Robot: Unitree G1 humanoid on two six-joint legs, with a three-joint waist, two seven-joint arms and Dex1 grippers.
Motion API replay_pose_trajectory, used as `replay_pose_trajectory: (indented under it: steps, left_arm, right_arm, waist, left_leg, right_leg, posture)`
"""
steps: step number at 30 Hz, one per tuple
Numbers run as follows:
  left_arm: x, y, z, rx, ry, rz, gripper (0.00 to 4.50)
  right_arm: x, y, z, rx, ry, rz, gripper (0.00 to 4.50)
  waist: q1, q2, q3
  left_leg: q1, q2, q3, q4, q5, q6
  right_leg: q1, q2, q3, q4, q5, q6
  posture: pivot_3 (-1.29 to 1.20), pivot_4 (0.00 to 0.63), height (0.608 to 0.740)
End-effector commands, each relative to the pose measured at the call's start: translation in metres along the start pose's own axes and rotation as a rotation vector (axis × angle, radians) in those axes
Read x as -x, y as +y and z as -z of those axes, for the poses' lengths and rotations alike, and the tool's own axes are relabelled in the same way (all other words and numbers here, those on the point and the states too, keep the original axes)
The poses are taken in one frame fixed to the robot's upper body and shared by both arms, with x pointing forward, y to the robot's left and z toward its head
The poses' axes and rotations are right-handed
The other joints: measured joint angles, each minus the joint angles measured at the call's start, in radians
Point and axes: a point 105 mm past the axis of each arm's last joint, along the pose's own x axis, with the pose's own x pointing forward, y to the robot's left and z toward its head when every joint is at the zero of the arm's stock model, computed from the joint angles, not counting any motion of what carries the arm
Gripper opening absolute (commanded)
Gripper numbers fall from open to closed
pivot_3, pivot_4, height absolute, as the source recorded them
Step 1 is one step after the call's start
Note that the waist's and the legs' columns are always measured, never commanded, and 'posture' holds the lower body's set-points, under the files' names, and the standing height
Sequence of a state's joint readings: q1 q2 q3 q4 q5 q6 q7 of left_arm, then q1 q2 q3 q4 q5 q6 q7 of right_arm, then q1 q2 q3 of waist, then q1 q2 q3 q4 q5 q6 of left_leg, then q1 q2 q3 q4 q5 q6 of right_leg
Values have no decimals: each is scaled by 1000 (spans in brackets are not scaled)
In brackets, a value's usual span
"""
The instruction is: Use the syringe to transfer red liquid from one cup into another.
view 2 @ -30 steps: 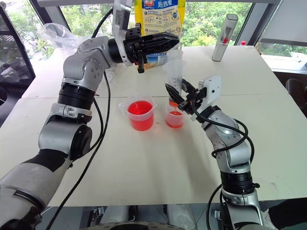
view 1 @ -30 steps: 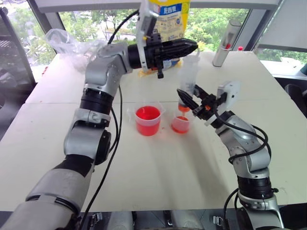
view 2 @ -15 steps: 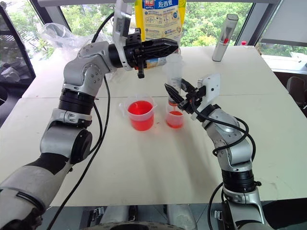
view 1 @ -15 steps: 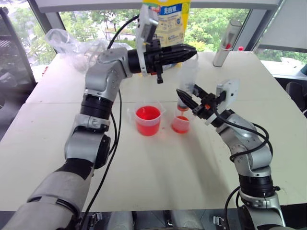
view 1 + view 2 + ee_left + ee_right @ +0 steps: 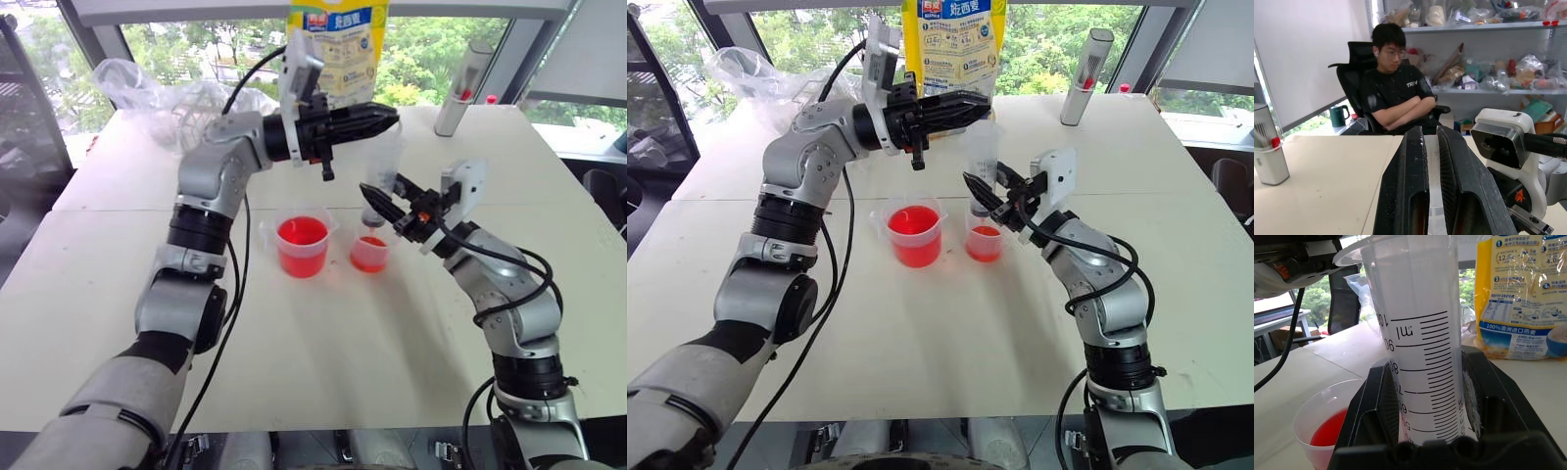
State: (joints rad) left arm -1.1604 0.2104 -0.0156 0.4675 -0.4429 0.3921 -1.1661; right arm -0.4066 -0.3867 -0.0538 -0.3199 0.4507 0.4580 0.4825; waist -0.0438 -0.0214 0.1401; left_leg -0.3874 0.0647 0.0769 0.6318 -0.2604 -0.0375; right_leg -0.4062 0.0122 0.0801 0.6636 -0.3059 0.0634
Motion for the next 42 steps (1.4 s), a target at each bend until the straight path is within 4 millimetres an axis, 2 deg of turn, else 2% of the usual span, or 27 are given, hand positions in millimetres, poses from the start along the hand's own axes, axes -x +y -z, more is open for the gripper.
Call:
replay_pose_trajectory:
  steps: [1, 6, 13, 17, 22, 23, 30, 34, 38, 42]
  left_arm:
    - [-1, -6, 28, 73, 84, 28, 28]
    - [0, -4, 17, 54, 56, 15, 28]
    - [11, 9, -8, 32, -8, -59, 28]
    - [18, 14, -18, 24, -29, -97, 1654]
    - [28, 24, -29, 1, -54, -154, 4204]
    - [30, 25, -32, -7, -60, -167, 4474]
    - [48, 29, -42, -22, -83, -219, 4474]
    - [67, 21, -27, -21, -8, -235, 4474]
    - [81, 7, -11, 0, 56, -229, 4474]
    - [89, -4, 0, 0, 110, -238, 4474]
  right_arm:
    - [5, -10, -66, 115, -220, 47, 1394]
    - [5, -9, -63, 115, -209, 44, 1394]
    - [5, -4, -57, 92, -193, 36, 1394]
    - [5, -2, -53, 76, -185, 33, 1394]
    - [4, 2, -48, 54, -178, 25, 1394]
    - [4, 3, -47, 51, -177, 23, 1394]
    - [4, 5, -43, 37, -171, 21, 1394]
    - [5, 2, -40, 33, -159, 32, 1394]
    - [1, -20, -49, 36, -100, 107, 1394]
    - [0, -49, -71, -118, -75, 172, 1394]
  waist:
    - [0, 0, 0]
    - [0, 0, 0]
    - [0, 0, 0]
    - [-1, 0, 0]
    - [0, 0, 0]
    - [0, 0, 0]
    - [-1, 0, 0]
    - [-2, 0, 0]
    - [-1, 1, 0]
    - [1, 1, 0]
  left_leg:
    - [0, 0, 0, 0, 0, 0]
    - [0, 0, 0, 0, 0, 0]
    - [0, 0, 0, 0, 0, 0]
    - [0, 0, 0, 0, 0, 0]
    - [0, 0, 0, 0, 0, 0]
    - [0, 0, 0, 0, 0, 0]
    - [0, 0, 0, 0, 0, 0]
    - [1, 1, 0, -1, 0, 0]
    - [1, 1, 0, 0, 0, 0]
    - [1, 2, 0, 1, 0, -1]
  right_leg:
    - [0, 0, 0, 0, 0, 0]
    - [0, 0, 0, 0, 0, 0]
    - [0, 0, 0, 0, 0, 0]
    - [0, 0, 0, 0, 0, 0]
    - [0, 0, 0, 0, 0, 0]
    - [0, 0, 0, 0, 0, 0]
    - [0, 0, 0, 0, 0, 0]
    - [0, 0, 1, 1, 0, 0]
    - [0, -1, 1, 2, 0, 0]
    - [0, -3, 0, 2, 0, 0]
  posture:
    - [0, 150, 740]
    - [0, 150, 740]
    - [0, 150, 740]
    - [0, 150, 740]
    - [0, 150, 740]
    - [0, 150, 740]
    - [0, 150, 740]
    - [0, 150, 740]
    - [0, 150, 740]
    - [0, 150, 740]
